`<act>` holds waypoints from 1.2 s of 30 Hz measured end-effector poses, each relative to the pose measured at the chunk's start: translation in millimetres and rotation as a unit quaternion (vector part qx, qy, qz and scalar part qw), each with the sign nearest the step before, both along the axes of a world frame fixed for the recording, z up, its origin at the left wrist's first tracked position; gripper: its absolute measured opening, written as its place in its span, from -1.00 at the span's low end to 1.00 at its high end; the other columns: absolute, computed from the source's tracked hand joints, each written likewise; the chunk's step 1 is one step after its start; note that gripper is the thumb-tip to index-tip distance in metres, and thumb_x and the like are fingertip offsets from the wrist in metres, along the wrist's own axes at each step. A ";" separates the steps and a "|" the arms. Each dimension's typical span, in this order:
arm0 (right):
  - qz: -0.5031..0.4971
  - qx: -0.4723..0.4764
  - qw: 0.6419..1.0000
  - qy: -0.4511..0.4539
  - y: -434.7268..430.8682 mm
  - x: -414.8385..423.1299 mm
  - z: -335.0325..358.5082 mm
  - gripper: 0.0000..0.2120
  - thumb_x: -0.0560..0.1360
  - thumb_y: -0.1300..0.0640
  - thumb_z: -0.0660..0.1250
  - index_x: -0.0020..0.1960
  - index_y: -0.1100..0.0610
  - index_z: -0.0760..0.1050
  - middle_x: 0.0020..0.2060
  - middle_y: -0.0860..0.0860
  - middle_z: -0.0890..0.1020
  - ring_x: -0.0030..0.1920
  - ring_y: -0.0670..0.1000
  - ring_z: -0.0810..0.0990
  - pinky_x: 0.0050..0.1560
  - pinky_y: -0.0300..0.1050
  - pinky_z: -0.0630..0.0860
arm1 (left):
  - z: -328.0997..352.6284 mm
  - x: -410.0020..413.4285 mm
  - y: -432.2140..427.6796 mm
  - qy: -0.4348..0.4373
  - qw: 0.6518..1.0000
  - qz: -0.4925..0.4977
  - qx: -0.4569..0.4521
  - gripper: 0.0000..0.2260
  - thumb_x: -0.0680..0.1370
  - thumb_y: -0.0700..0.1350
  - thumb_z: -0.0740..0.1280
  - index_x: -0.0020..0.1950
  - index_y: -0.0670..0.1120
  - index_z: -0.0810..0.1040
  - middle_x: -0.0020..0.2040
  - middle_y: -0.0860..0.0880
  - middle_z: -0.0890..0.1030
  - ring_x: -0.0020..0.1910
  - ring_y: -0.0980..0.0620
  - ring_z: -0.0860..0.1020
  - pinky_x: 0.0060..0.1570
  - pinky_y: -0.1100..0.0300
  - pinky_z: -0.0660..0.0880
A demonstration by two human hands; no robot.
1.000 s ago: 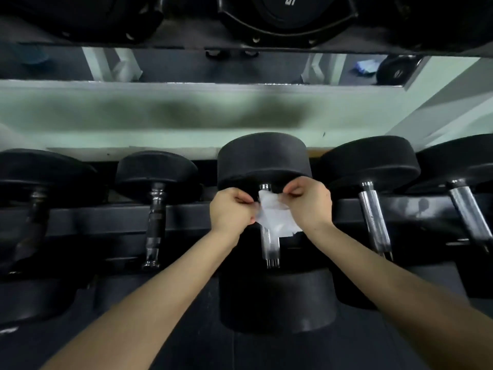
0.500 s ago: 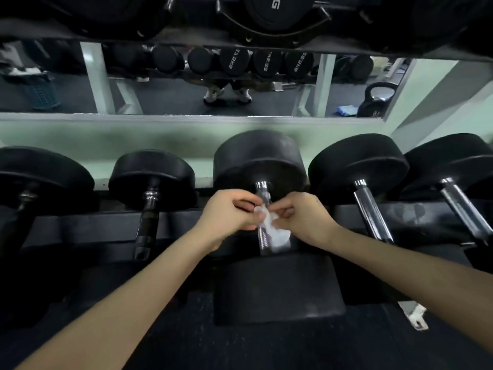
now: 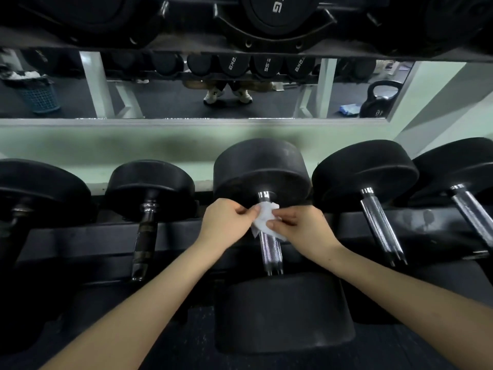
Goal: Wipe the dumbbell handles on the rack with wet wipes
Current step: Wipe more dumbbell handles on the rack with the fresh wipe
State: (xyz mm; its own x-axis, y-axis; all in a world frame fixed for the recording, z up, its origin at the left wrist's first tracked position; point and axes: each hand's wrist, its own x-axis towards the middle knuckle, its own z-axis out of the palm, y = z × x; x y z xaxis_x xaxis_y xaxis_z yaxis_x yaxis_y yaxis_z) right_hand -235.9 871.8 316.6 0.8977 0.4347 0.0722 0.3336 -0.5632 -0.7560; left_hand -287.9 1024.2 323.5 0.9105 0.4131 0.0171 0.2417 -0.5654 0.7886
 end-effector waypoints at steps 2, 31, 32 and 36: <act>-0.037 0.031 0.999 0.024 4.1 1.0 -1.3 -0.73 0.42 0.18 0.46 0.00 0.37 0.60 -0.04 0.26 0.66 0.05 0.14 0.63 0.11 0.10 0.52 | -10.1 3.7 -3.0 0.026 0.997 -0.008 -0.069 -0.71 0.51 0.02 0.35 -0.19 -0.19 0.68 -0.33 -0.17 0.62 -0.30 -0.04 0.55 -0.14 0.05 0.51; -0.076 -0.044 0.995 0.050 -19.2 1.9 49.4 -0.88 0.35 0.31 0.48 -0.11 0.27 0.67 -0.31 0.06 0.62 -0.34 -0.10 0.52 -0.22 -0.21 0.45 | 32.2 -3.2 -19.8 0.104 0.986 -0.051 -0.118 -0.82 0.48 -0.08 0.41 -0.17 -0.20 0.63 -0.20 -0.19 0.63 -0.26 -0.03 0.54 -0.13 0.10 0.53; -0.075 -0.036 0.996 0.010 -32.9 1.0 62.1 -0.86 0.35 0.30 0.48 -0.09 0.26 0.68 -0.27 0.06 0.65 -0.29 -0.08 0.55 -0.17 -0.21 0.46 | 41.8 -5.5 -23.3 0.086 0.989 -0.064 -0.097 -0.86 0.48 -0.06 0.40 -0.18 -0.12 0.63 -0.20 -0.14 0.64 -0.24 0.00 0.55 -0.13 0.12 0.50; -0.049 -0.050 0.996 -0.048 -97.5 -1.9 104.1 -0.88 0.38 0.25 0.47 -0.08 0.19 0.68 -0.28 -0.06 0.66 -0.21 -0.11 0.61 -0.10 -0.29 0.52 | 70.5 -8.0 -48.6 0.025 0.991 -0.120 -0.057 -0.92 0.50 -0.06 0.38 -0.19 0.06 0.61 -0.26 0.16 0.61 -0.22 0.23 0.54 -0.11 0.26 0.47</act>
State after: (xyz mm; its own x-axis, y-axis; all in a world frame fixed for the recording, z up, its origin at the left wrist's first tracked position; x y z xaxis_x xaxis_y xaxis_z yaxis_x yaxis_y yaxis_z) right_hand -237.8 774.3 420.7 0.9271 0.3548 0.1208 0.3417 -0.6676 -0.6615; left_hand -295.9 975.5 394.1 0.9814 0.1804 -0.0660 0.1519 -0.5186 0.8414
